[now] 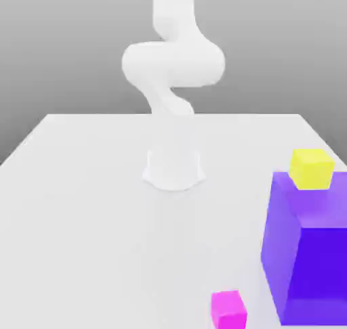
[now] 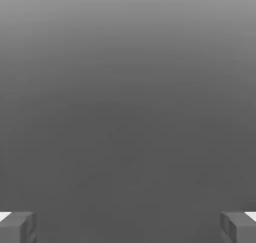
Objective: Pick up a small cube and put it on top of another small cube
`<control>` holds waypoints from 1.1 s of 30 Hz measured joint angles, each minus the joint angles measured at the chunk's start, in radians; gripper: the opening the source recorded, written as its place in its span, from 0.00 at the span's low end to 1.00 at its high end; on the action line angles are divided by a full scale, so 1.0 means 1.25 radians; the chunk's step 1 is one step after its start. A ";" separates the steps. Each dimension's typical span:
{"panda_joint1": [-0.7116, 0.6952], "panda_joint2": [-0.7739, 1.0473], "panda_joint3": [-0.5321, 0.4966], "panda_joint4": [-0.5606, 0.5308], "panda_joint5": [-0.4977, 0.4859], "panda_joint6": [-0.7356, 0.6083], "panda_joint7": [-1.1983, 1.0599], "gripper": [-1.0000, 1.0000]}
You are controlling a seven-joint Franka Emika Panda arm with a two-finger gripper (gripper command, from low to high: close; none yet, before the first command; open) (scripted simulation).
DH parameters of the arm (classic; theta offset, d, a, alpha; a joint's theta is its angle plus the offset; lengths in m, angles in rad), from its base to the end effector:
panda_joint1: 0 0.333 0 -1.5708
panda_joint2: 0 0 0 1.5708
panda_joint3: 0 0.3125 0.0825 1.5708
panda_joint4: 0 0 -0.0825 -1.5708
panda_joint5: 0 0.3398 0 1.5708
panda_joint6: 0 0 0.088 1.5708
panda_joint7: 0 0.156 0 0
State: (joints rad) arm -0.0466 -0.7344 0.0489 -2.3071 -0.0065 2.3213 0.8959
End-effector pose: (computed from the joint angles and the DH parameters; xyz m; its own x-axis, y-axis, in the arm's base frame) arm 0.3627 0.0062 0.6473 0.4502 -0.7682 0.4553 -0.5789 -0.6393 -0.5061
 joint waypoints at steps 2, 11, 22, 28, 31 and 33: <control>-0.027 0.044 0.031 -0.005 -0.009 0.016 0.069 0.50; -0.141 0.230 0.167 -0.027 -0.061 0.080 0.370 0.50; -0.218 0.464 0.280 -0.052 -0.175 0.154 0.773 0.50; -0.220 0.593 0.297 -0.065 -0.234 0.194 0.991 0.50; -0.207 0.655 0.293 -0.072 -0.251 0.216 1.090 0.50; -0.196 0.694 0.288 -0.078 -0.255 0.232 1.151 0.50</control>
State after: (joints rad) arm -0.2915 0.1328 0.4086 -2.4045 -0.3247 2.6113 2.3351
